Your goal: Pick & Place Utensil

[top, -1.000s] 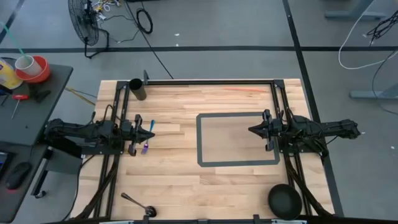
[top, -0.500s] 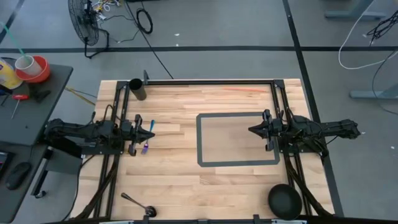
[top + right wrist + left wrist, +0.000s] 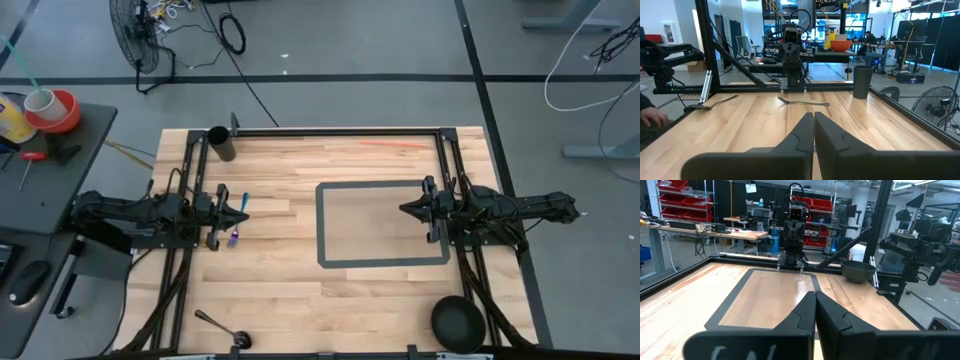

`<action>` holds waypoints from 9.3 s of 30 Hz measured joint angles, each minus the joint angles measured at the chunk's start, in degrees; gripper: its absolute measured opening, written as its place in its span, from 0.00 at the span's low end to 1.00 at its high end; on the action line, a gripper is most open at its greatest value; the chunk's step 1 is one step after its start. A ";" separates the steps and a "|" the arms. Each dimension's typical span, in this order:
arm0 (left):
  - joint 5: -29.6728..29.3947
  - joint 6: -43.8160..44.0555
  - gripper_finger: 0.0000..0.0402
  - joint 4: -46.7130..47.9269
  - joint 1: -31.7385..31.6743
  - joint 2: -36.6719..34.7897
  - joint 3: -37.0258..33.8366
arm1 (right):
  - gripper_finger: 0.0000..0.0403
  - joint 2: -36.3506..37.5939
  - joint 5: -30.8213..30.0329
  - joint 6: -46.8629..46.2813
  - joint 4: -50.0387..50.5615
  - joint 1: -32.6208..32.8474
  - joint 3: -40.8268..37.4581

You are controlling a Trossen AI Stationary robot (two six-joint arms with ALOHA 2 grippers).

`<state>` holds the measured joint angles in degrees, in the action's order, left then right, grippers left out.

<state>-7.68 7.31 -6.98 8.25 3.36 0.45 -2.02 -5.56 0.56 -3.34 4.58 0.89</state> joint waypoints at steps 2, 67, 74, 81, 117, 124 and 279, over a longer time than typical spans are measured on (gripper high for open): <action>0.00 0.00 0.04 0.00 0.00 0.00 0.00 | 0.04 0.00 -0.01 0.00 0.01 0.02 0.00; 0.02 0.00 0.04 0.00 0.02 0.00 0.00 | 0.04 -51.68 7.51 -22.06 15.39 14.40 35.37; 0.00 0.02 0.04 0.00 0.01 0.00 0.01 | 0.01 -65.57 1.94 -28.81 37.45 26.90 50.06; 0.00 0.01 0.04 0.00 0.00 0.00 0.01 | 0.01 -77.51 2.61 -39.93 61.66 36.84 64.81; 0.01 0.00 0.03 0.00 0.00 0.00 0.00 | 0.38 -80.30 12.50 -60.11 54.88 54.47 48.20; 0.00 0.00 0.04 0.00 0.00 0.00 0.00 | 0.31 -80.30 14.75 -60.20 51.43 54.45 48.11; 0.00 0.00 0.04 -0.01 0.01 0.00 0.00 | 0.60 -73.86 -4.02 -4.72 49.89 -39.81 59.91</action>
<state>-7.68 7.31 -7.00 8.26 3.36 0.45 -75.88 -9.57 -4.16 46.55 -35.23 60.79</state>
